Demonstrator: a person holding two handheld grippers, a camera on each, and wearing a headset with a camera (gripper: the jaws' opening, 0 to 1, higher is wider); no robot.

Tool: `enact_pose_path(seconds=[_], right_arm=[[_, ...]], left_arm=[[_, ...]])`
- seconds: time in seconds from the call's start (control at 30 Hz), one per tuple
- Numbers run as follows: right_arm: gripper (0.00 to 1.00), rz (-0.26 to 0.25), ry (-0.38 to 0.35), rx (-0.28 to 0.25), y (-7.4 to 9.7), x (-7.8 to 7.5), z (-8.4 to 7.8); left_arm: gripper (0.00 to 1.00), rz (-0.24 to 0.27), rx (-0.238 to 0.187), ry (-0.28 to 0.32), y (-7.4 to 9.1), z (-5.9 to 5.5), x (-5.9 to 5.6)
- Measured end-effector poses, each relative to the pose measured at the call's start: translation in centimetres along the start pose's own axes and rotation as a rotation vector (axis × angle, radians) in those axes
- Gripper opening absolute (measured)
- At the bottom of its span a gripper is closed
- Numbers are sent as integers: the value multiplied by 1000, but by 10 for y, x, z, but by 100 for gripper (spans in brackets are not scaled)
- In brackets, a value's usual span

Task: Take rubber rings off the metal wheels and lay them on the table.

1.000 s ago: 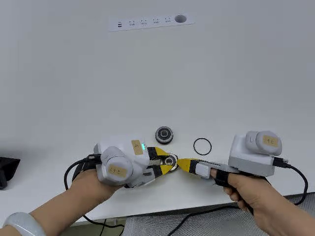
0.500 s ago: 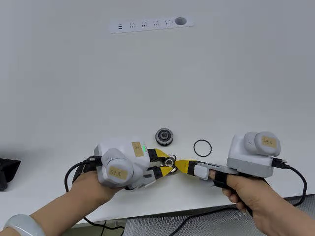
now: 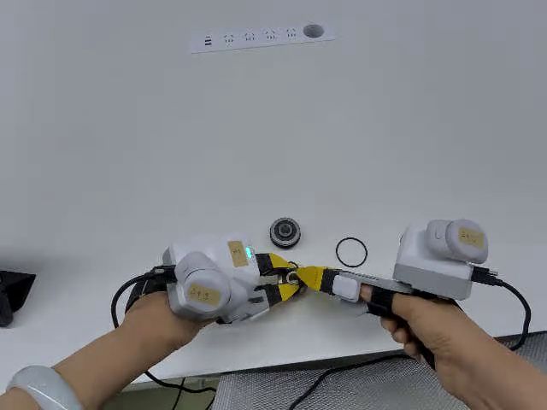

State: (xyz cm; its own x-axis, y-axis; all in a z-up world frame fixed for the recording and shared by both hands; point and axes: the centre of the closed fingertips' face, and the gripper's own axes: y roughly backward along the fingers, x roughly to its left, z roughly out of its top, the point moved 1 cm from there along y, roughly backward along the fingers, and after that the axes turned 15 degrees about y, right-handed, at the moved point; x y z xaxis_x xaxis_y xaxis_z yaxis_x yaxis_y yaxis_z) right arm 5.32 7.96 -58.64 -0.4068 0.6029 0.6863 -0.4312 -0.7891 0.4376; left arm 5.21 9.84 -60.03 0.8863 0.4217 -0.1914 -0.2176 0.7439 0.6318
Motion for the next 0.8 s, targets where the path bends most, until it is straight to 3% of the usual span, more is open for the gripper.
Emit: enact_pose_path(seconds=[0.17,0.8], right_arm=[[2,-34,-1,8,3,-9,-3],[2,-50,4,22,2,-11,-7]], left_arm=[[13,0,0,-1,0,0,0],[14,6,-4,1,-1,1,0]])
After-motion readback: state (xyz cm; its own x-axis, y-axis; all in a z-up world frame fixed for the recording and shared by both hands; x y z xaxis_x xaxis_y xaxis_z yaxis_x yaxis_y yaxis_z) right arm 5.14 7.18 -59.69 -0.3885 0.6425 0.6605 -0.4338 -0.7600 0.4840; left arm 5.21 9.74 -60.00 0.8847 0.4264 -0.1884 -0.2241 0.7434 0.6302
